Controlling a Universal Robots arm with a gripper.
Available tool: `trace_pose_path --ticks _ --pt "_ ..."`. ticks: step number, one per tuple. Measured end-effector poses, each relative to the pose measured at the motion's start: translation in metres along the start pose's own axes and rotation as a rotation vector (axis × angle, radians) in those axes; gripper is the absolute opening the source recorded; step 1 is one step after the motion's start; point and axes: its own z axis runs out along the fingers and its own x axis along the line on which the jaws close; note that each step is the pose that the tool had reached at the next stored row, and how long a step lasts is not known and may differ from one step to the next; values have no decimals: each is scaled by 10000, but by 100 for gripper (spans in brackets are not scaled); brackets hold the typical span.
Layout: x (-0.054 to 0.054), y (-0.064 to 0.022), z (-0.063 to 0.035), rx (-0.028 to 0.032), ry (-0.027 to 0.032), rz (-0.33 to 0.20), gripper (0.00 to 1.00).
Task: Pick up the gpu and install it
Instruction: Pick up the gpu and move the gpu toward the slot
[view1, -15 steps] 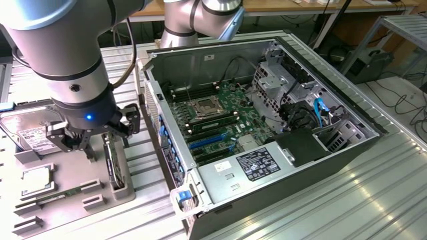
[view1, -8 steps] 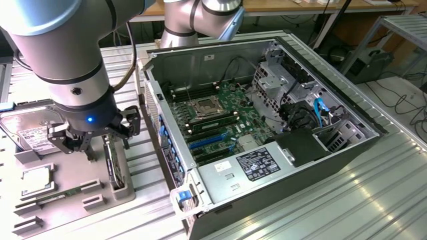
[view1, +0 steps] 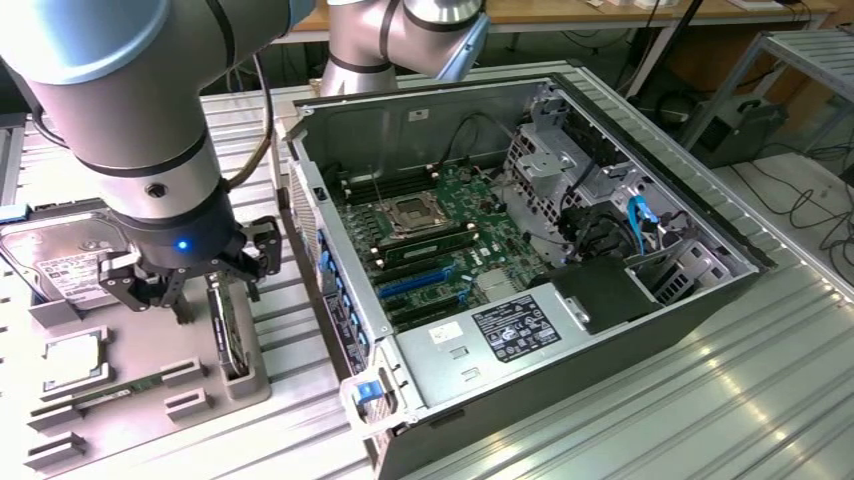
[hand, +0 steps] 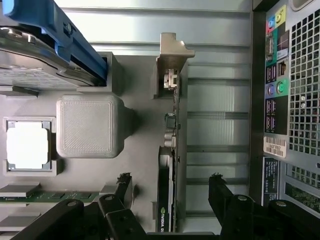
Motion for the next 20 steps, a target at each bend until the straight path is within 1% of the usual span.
trace_pose_path --ticks 3,5,8,19,20 --pt "1 -1 26 0 1 0 72" --pt "1 -3 65 6 11 2 72" --pt "4 -10 144 8 10 1 72" --pt "26 -21 282 9 8 0 72" --pt "26 -22 293 9 8 0 71"
